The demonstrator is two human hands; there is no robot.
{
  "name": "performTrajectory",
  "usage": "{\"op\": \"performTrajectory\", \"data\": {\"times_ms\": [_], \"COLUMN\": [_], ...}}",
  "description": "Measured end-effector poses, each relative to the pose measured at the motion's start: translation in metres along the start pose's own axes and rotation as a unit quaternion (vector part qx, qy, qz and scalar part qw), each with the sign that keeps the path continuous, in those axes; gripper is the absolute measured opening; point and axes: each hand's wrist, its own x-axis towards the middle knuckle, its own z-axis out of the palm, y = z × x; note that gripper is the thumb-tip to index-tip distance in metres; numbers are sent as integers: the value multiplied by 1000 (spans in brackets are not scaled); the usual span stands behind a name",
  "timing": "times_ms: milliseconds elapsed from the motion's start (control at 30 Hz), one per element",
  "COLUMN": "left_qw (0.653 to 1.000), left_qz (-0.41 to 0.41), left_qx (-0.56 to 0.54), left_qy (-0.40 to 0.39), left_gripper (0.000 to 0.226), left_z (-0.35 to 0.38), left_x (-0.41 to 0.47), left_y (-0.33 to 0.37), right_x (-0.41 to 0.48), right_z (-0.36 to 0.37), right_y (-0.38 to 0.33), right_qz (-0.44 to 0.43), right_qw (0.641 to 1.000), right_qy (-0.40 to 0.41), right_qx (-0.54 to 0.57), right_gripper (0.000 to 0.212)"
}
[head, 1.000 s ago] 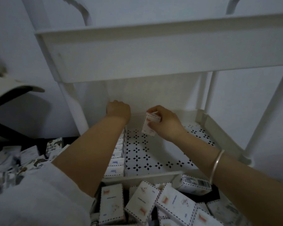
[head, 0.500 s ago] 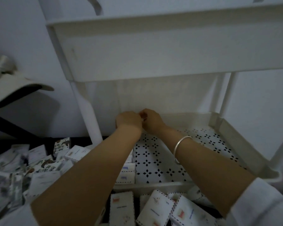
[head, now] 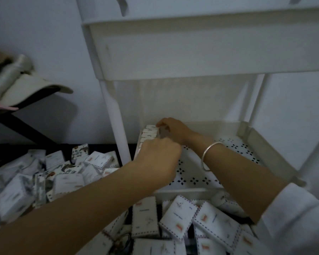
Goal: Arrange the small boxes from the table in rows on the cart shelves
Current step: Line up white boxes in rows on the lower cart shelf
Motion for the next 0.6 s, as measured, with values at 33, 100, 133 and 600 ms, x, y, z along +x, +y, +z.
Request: {"op": "performTrajectory", "data": {"times_ms": [33, 100, 133, 600], "left_qw": [998, 990, 985, 985], "left_qz": [9, 29, 36, 2], "left_qx": [-51, -128, -154, -148], "left_qy": [-22, -53, -73, -91], "left_gripper": [20, 18, 21, 42], "left_z": [0, 5, 5, 21], "left_x": [-9, -27, -37, -78], "left_y": [-1, -2, -3, 19], "right_x": [-3, -14, -21, -191], "right_z": [-7, -18, -23, -70], "right_y": [1, 1, 0, -71], "right_qz": [10, 40, 44, -55], "right_qw": [1000, 999, 999, 979], "right_qy": [-14, -12, -9, -65], "right_qx": [3, 24, 25, -187], "right_gripper": [43, 49, 51, 26]}}
